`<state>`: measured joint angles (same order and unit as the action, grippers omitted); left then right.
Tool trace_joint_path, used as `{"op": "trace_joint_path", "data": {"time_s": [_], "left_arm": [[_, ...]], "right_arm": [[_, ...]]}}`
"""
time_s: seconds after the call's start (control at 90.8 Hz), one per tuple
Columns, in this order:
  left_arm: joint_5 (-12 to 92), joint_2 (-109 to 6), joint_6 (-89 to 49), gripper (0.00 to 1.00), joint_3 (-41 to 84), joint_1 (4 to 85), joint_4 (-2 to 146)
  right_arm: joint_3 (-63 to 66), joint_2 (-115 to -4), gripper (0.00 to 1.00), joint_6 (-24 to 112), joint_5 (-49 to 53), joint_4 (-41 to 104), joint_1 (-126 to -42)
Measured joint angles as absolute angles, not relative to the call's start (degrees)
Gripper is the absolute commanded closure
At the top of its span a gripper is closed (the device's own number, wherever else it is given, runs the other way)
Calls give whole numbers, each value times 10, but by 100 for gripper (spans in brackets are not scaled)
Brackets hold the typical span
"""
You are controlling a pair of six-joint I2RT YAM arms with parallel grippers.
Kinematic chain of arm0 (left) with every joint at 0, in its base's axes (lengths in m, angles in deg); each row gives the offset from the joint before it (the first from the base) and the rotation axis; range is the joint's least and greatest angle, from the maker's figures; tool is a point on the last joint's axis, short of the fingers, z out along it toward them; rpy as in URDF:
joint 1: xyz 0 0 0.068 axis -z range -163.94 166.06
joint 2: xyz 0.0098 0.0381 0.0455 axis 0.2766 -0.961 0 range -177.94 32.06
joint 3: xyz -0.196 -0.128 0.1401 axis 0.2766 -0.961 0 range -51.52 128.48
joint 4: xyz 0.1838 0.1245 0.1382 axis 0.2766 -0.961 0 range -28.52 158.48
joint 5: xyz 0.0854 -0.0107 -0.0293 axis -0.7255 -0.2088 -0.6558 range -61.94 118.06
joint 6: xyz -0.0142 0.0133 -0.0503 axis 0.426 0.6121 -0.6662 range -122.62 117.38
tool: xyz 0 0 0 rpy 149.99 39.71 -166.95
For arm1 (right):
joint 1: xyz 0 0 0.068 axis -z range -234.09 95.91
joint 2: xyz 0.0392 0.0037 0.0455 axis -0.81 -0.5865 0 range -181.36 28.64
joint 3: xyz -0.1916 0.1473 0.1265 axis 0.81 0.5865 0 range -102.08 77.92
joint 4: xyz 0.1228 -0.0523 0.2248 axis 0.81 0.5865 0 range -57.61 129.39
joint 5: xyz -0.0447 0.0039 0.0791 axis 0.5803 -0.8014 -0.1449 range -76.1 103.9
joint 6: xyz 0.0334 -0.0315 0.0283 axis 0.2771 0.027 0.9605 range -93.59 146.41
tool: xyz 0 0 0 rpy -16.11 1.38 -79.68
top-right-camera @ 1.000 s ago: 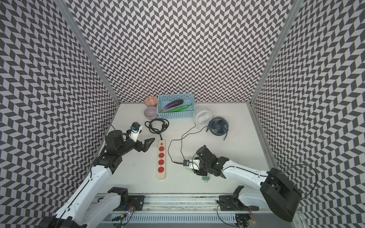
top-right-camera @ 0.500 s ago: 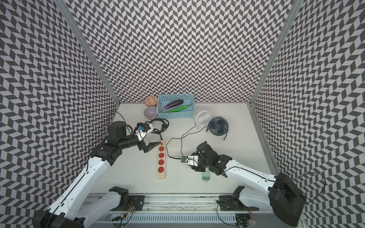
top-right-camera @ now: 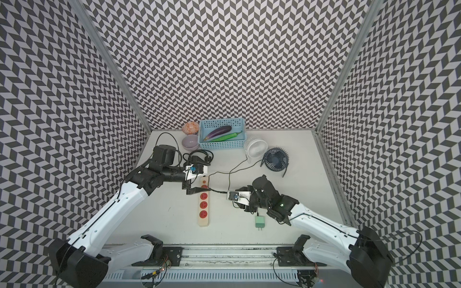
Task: Plug the desk fan into the power strip
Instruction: Pick up the plug from the center of the board.
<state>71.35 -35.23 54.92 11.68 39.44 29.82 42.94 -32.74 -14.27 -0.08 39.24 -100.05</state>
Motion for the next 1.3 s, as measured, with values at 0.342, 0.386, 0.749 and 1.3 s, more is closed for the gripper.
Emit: {"op": "trace_joint_path", "data": {"time_s": [0.342, 0.386, 0.749, 1.3], "left_arm": [[699, -403, 612, 0, 161, 451, 279], [695, -407, 619, 0, 161, 455, 277], [658, -422, 648, 2, 162, 484, 276], [629, -436, 670, 24, 196, 525, 253]], "right_arm": [[430, -320, 100, -123, -15, 339, -998], [430, -320, 100, -119, -16, 331, -997], [431, -315, 100, -87, -40, 270, -993], [434, -318, 100, -64, -67, 221, -989]]}}
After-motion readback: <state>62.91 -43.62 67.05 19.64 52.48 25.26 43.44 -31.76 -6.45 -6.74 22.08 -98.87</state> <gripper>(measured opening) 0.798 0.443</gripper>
